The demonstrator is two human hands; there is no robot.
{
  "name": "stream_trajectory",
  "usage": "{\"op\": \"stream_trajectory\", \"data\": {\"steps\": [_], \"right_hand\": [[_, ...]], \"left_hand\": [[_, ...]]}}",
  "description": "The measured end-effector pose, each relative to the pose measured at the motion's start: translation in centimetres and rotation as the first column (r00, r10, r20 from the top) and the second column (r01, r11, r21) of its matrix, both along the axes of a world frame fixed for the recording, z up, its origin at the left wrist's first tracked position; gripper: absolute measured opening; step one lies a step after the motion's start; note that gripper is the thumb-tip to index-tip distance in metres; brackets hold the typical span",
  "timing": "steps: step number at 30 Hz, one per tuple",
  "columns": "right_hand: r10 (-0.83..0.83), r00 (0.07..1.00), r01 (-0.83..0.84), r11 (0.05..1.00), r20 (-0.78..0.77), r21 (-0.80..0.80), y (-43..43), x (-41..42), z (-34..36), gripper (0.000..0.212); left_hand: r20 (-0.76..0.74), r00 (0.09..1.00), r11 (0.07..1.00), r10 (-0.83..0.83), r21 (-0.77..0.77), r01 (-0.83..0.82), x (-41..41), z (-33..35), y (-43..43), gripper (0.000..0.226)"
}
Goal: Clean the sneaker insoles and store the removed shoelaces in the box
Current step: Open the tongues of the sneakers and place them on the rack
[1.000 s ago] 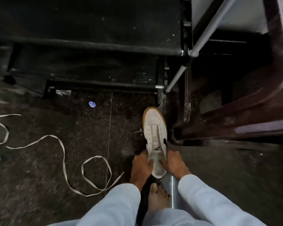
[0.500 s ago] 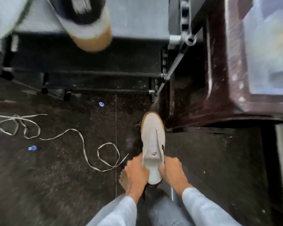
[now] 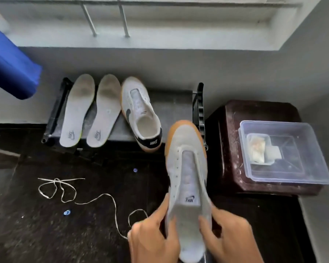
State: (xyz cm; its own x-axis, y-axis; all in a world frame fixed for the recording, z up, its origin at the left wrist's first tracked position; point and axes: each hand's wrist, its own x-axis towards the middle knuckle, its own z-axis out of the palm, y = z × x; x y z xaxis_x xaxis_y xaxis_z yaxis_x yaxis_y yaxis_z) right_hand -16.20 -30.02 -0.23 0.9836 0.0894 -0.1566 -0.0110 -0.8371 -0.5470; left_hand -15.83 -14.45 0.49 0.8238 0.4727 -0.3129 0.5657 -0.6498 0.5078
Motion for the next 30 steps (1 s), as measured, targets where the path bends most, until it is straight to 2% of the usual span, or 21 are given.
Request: {"op": "stream_trajectory", "data": {"steps": [1, 2, 3, 4, 6, 12, 16, 18, 20, 24, 27, 30], "right_hand": [[-0.021, 0.998, 0.020, 1.000, 0.061, 0.007, -0.4, 1.7, -0.1, 0.050], [-0.018, 0.997, 0.017, 1.000, 0.077, 0.007, -0.1, 3.3, 0.0, 0.044], [-0.017, 0.997, 0.016, 1.000, 0.079, 0.016, 0.3, 5.2, 0.1, 0.035], [-0.028, 0.996, 0.028, 1.000, 0.088, 0.002, 0.6, 7.4, -0.1, 0.024], [-0.067, 0.994, 0.069, 0.998, 0.092, -0.012, 1.1, 11.6, -0.6, 0.013], [-0.166, 0.985, 0.167, 0.986, -0.040, 0.024, 2.2, 20.2, -4.6, 0.027], [-0.124, 0.990, 0.125, 0.992, -0.062, 0.005, 2.9, 21.5, -6.0, 0.020], [-0.124, 0.991, 0.125, 0.992, -0.045, 0.021, 3.4, 21.0, -6.1, 0.028], [-0.148, 0.988, 0.149, 0.988, -0.033, 0.044, 3.7, 20.8, -6.2, 0.026], [-0.193, 0.976, 0.203, 0.975, -0.105, 0.093, 3.8, 20.5, -5.6, 0.020], [-0.257, 0.959, 0.271, 0.955, -0.119, 0.123, 3.8, 20.1, -4.6, 0.033], [-0.333, 0.943, 0.332, 0.932, -0.023, 0.147, 4.2, 19.8, -2.5, 0.039]], "left_hand": [[0.028, 0.996, 0.997, -0.080, 0.007, 0.080, -0.2, 0.4, -0.1, 0.044], [0.131, 0.986, 0.991, -0.100, -0.074, 0.110, 1.4, 0.6, 0.4, 0.046], [0.140, 0.985, 0.978, -0.098, -0.167, 0.121, 3.2, 2.0, 0.7, 0.048], [0.151, 0.982, 0.972, -0.110, -0.188, 0.138, 4.7, 2.3, 1.4, 0.048], [0.226, 0.966, 0.982, -0.127, -0.106, 0.154, 9.7, 1.8, 0.6, 0.046], [0.161, 0.965, 0.973, -0.205, -0.076, 0.220, 19.2, -2.6, 0.2, 0.049], [0.099, 0.972, 0.975, -0.213, -0.036, 0.218, 21.3, -4.8, 0.0, 0.047], [0.097, 0.975, 0.979, -0.200, -0.028, 0.204, 21.0, -5.7, 0.2, 0.041], [0.116, 0.974, 0.980, -0.194, -0.026, 0.198, 20.8, -6.3, 0.1, 0.046], [0.139, 0.972, 0.978, -0.188, -0.068, 0.198, 20.8, -6.1, -0.1, 0.057], [0.219, 0.950, 0.960, -0.224, -0.117, 0.254, 19.9, -4.2, 0.3, 0.056], [0.351, 0.912, 0.951, -0.210, -0.143, 0.274, 18.7, -1.9, 1.9, 0.050]]}}
